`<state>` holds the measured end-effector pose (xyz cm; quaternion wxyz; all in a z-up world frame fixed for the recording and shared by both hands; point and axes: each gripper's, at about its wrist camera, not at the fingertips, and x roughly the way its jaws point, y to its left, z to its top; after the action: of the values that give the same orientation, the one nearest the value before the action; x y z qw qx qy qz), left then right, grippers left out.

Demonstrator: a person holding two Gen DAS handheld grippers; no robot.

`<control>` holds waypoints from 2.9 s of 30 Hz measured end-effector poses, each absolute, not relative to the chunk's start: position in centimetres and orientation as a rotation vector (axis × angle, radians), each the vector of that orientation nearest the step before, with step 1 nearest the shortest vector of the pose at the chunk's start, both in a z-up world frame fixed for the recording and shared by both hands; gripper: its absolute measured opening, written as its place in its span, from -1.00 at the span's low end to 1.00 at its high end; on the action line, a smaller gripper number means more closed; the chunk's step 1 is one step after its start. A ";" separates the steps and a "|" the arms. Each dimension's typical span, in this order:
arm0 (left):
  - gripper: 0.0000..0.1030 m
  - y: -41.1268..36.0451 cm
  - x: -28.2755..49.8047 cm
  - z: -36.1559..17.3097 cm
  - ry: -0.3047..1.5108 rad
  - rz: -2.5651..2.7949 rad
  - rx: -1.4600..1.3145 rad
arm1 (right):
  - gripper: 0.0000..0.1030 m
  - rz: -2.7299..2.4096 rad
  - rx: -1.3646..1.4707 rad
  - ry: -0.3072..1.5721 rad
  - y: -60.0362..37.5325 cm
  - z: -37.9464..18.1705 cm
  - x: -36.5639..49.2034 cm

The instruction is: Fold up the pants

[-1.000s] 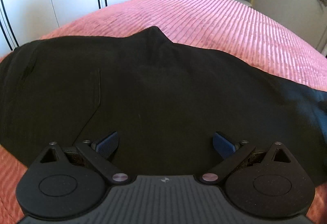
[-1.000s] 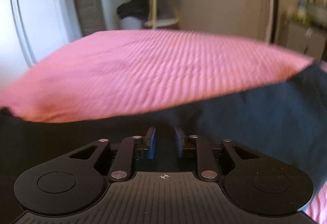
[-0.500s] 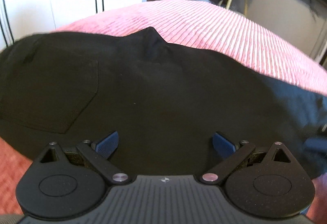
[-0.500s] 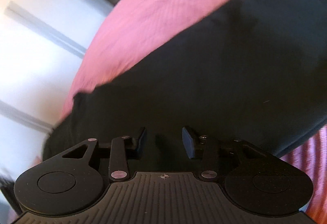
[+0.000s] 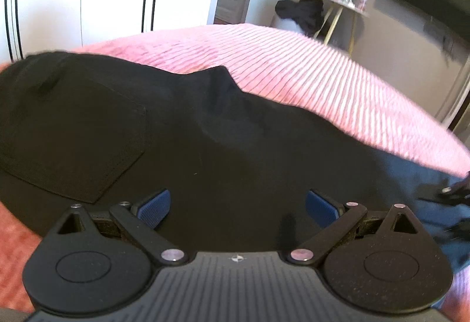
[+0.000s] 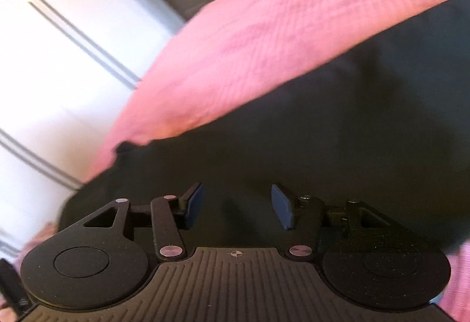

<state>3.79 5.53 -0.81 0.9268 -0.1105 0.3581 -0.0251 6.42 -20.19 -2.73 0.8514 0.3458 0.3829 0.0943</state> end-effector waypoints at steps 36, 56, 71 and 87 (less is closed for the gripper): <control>0.92 3.6 11.6 -2.0 0.728 -0.014 0.020 | -0.92 0.029 1.195 0.600 -35.4 -8.2 9.6; 0.92 6.5 4.6 -1.4 0.770 0.010 -0.181 | -0.11 -0.535 1.120 0.325 -46.9 -6.6 -10.2; 0.92 4.8 5.2 -2.3 0.787 0.016 -0.107 | -0.11 -0.476 1.265 0.262 -52.3 -9.2 -9.0; 0.92 4.5 4.7 -2.0 0.767 0.001 -0.121 | -0.72 -0.324 0.782 0.290 -42.3 2.4 -4.9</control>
<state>4.68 4.51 -1.95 0.9257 -0.0588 0.3738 0.0005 -4.87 -42.34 2.38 0.9016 0.3782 0.1402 -0.1566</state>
